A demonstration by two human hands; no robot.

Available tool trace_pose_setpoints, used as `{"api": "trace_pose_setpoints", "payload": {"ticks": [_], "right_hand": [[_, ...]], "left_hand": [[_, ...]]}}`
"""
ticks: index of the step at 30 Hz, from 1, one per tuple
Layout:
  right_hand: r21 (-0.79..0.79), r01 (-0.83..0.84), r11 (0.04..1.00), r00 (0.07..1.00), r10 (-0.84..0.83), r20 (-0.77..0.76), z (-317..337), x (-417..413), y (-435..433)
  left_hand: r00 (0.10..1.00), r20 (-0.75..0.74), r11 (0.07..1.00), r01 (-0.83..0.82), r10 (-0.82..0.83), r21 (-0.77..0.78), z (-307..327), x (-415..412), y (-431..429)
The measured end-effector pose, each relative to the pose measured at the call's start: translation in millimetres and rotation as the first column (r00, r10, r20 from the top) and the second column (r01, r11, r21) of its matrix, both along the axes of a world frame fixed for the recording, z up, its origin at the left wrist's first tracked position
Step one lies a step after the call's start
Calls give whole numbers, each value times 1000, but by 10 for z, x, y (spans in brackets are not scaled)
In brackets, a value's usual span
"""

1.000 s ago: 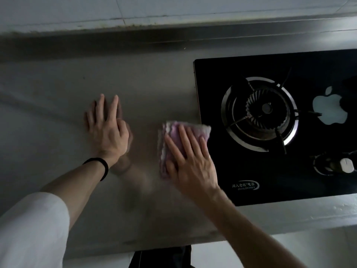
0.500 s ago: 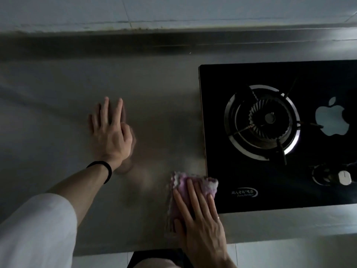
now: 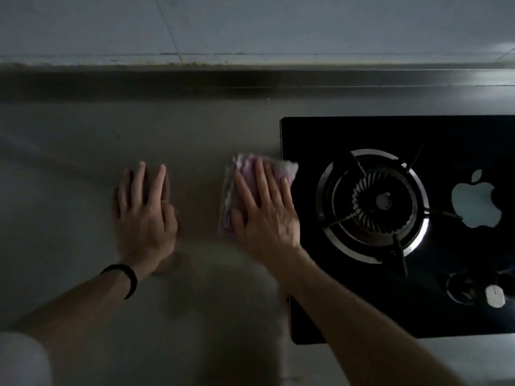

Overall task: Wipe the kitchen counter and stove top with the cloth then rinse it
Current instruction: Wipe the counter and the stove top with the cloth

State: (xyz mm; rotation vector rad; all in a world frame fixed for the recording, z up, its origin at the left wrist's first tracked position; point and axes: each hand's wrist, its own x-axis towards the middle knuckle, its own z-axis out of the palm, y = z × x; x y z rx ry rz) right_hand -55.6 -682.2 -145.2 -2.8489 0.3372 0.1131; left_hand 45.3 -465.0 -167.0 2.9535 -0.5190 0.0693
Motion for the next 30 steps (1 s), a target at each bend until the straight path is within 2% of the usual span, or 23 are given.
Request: {"api": "trace_pose_setpoints", "payload": {"ticks": [4, 7, 10, 15, 18, 22, 24, 28, 30], "right_hand": [[-33, 61, 998, 996, -63, -56, -28, 508, -146], [-3, 84, 996, 995, -85, -55, 11, 403, -52], [31, 14, 999, 1000, -14, -5, 32, -174, 109], [40, -56, 998, 998, 56, -8, -15, -1435, 550], [66, 9, 998, 998, -5, -58, 47, -1948, 802], [87, 89, 992, 988, -77, -132, 137, -2105, 897], [82, 134, 988, 982, -121, -146, 167, -2077, 914], [56, 349, 936, 934, -342, -105, 203, -2006, 739], [35, 333, 942, 940, -329, -95, 205, -2020, 606]], "left_hand": [[1000, -20, 1000, -14, 15, 10, -24, 23, 2], [1000, -11, 1000, -16, 16, 1, -28, 25, 10], [1000, 15, 1000, 1, -1, 0, -40, 12, 19], [1000, -2, 1000, 5, -5, 30, -19, 12, 8], [999, -40, 999, -3, 4, 37, 43, -11, -39], [996, -84, 999, -26, 28, 24, 214, -84, -197], [996, -90, 1000, 15, -16, -10, 292, -232, -335], [984, -93, 985, 144, -153, -100, 286, -584, -705], [977, -127, 980, 156, -172, -124, 217, -661, -912]]}}
